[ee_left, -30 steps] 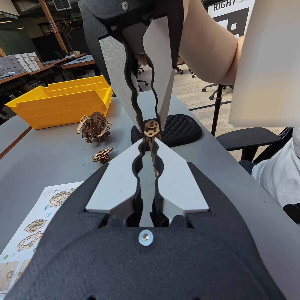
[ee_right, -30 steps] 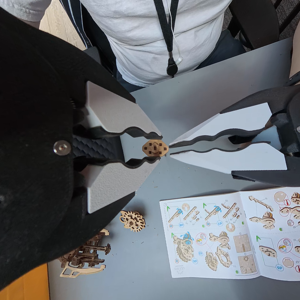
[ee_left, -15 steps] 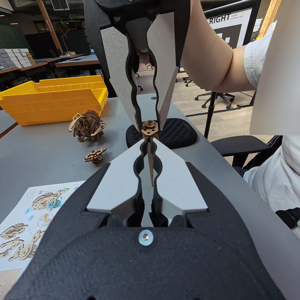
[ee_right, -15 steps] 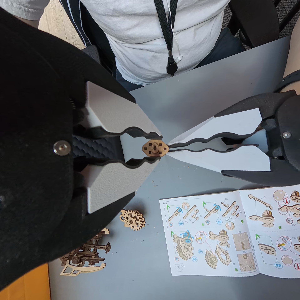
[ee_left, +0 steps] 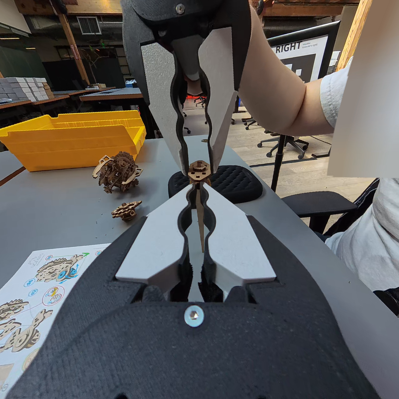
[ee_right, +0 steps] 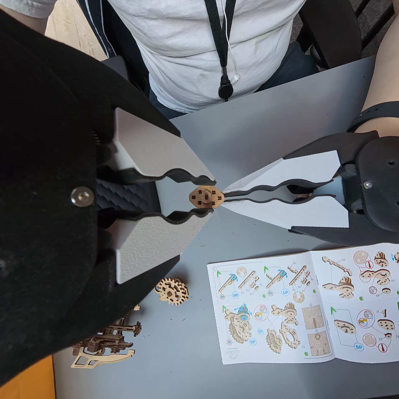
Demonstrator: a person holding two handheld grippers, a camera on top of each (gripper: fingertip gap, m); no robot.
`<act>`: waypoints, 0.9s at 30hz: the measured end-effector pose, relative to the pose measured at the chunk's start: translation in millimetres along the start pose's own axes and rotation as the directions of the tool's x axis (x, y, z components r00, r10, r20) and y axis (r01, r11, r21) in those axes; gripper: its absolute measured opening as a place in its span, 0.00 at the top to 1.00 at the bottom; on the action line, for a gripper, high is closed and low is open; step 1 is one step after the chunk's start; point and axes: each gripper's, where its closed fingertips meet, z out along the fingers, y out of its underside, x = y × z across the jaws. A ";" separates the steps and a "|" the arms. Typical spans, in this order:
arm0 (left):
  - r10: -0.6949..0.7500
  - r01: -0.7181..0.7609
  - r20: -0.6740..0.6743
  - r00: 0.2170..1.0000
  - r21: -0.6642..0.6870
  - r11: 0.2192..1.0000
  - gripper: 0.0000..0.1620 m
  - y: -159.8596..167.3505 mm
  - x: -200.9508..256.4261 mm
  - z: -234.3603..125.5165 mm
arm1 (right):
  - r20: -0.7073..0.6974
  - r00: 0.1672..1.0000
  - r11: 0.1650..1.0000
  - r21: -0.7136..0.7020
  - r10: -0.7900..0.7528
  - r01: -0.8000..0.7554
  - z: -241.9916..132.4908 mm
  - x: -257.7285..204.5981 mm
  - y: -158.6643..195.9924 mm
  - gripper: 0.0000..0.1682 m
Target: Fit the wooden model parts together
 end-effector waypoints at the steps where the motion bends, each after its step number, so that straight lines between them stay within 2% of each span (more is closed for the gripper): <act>1: -0.002 0.002 0.005 1.000 0.003 1.000 1.00 0.1 -1.0 -0.8 | -0.004 1.000 1.000 0.014 -0.002 0.002 0.2 1.0 -0.7 0.88; 13: 0.000 0.000 0.019 1.000 0.013 1.000 1.00 0.6 -4.3 -2.8 | -0.036 0.999 0.986 0.163 -0.030 0.036 -1.1 3.4 -2.4 0.87; 18: 0.003 -0.004 0.029 1.000 0.010 1.000 1.00 0.9 -6.2 -4.3 | -0.119 0.991 0.964 0.248 -0.068 0.095 -6.3 8.5 -0.8 0.84; 21: 0.007 -0.008 0.030 1.000 0.008 1.000 1.00 0.8 -6.1 -3.7 | -0.212 0.966 0.906 0.362 -0.151 0.221 -16.3 5.4 -5.4 0.81; 23: 0.010 -0.010 0.030 0.999 0.007 1.000 1.00 0.7 -6.2 -3.1 | -0.251 0.952 0.835 0.474 -0.177 0.281 -25.9 -0.6 -12.4 0.81; 25: 0.014 -0.015 0.030 0.999 0.006 1.000 1.00 0.7 -5.9 -2.1 | -0.239 0.956 0.770 0.574 -0.168 0.279 -30.8 -6.1 -17.0 0.80; 27: 0.017 -0.017 0.030 0.999 0.004 1.000 1.00 0.5 -5.6 -1.3 | -0.236 0.962 0.743 0.617 -0.138 0.258 -29.1 -2.5 -14.1 0.77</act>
